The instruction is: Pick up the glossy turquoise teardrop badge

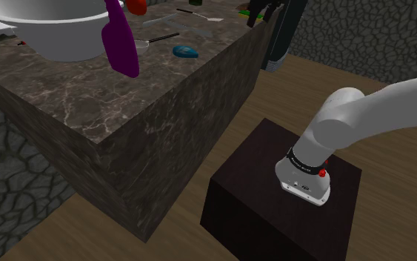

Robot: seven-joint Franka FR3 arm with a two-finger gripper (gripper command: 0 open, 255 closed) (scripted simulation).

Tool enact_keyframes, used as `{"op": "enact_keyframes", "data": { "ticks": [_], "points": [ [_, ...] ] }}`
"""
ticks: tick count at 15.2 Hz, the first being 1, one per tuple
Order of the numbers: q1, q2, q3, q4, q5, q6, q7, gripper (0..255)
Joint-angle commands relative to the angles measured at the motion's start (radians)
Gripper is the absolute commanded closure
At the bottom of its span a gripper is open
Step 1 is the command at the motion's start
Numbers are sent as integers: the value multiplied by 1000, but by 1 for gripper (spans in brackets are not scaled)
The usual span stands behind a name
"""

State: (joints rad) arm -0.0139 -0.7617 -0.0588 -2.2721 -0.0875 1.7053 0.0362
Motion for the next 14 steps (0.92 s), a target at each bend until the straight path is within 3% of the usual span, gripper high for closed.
{"op": "enact_keyframes", "data": {
  "ticks": [1, 14],
  "points": [
    [0, 0, 0, 0, 0, 0, 0, 0],
    [77, 491, 90, 274, 74, 77, 70, 0]
  ]
}}
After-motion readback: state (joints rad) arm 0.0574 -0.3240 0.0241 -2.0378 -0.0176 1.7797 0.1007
